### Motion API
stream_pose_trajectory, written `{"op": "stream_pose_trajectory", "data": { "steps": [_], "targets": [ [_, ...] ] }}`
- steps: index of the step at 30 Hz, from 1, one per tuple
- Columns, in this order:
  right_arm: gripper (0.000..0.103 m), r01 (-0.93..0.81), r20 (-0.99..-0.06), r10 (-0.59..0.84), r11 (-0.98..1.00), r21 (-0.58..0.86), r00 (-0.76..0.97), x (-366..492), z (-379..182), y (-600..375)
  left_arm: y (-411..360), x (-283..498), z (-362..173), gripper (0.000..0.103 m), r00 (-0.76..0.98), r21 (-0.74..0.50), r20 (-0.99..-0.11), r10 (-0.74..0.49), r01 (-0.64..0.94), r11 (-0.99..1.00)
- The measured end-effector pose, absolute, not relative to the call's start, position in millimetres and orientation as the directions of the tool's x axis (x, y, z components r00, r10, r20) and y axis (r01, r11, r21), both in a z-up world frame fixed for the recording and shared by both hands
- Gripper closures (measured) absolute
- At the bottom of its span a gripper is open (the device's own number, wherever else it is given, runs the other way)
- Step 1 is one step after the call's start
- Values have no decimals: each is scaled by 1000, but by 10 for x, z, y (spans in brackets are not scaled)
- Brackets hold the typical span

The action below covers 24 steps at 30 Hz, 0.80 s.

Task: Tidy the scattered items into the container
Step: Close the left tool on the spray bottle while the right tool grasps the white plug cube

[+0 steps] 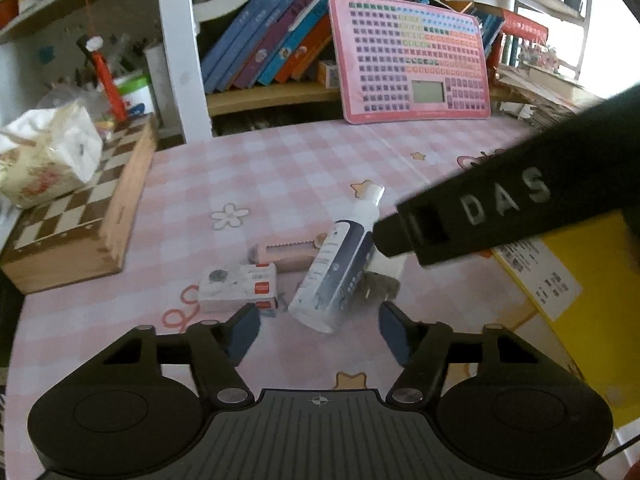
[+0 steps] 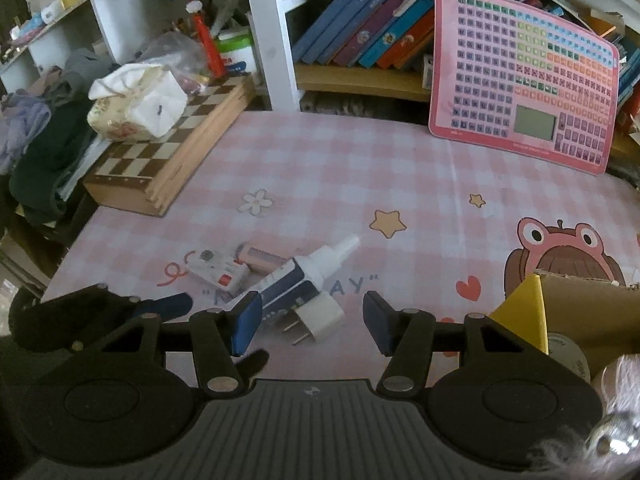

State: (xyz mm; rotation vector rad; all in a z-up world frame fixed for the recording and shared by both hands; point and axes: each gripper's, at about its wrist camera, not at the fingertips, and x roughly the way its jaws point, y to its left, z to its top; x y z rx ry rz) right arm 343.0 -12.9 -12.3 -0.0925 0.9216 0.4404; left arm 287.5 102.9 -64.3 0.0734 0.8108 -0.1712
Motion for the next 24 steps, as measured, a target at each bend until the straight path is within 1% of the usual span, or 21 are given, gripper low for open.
{"op": "stream_pose_trajectory", "data": {
  "steps": [2, 3, 10, 11, 12, 15, 19, 24],
  "targets": [
    [48, -402, -794, 320, 910, 106, 516, 3458, -152, -125, 1025, 2950, -662, 51, 669, -13, -731, -132, 179, 984],
    [48, -399, -797, 317, 911, 105, 514, 3473, -165, -124, 1016, 2985, -669, 53, 667, -19, -733, -137, 180, 983],
    [48, -391, -812, 298, 916, 94, 502, 3578, -221, -127, 893, 3232, -708, 54, 666, -15, -725, -175, 238, 971],
    [48, -389, -815, 296, 916, 96, 498, 3593, -234, -131, 878, 3248, -728, 57, 660, -18, -728, -183, 248, 969],
    [48, -386, -819, 294, 917, 97, 493, 3607, -245, -134, 872, 3265, -747, 64, 654, -28, -730, -197, 259, 965],
    [48, -381, -828, 294, 918, 106, 478, 3631, -278, -149, 901, 3261, -753, 71, 650, -59, -728, -218, 258, 964],
    [48, -381, -836, 295, 918, 114, 462, 3661, -305, -159, 1046, 3163, -711, 71, 651, -99, -735, -187, 170, 980],
    [48, -393, -852, 290, 913, 109, 436, 3709, -384, -122, 1280, 2887, -518, 72, 696, -163, -698, -169, 76, 984]
  ]
}}
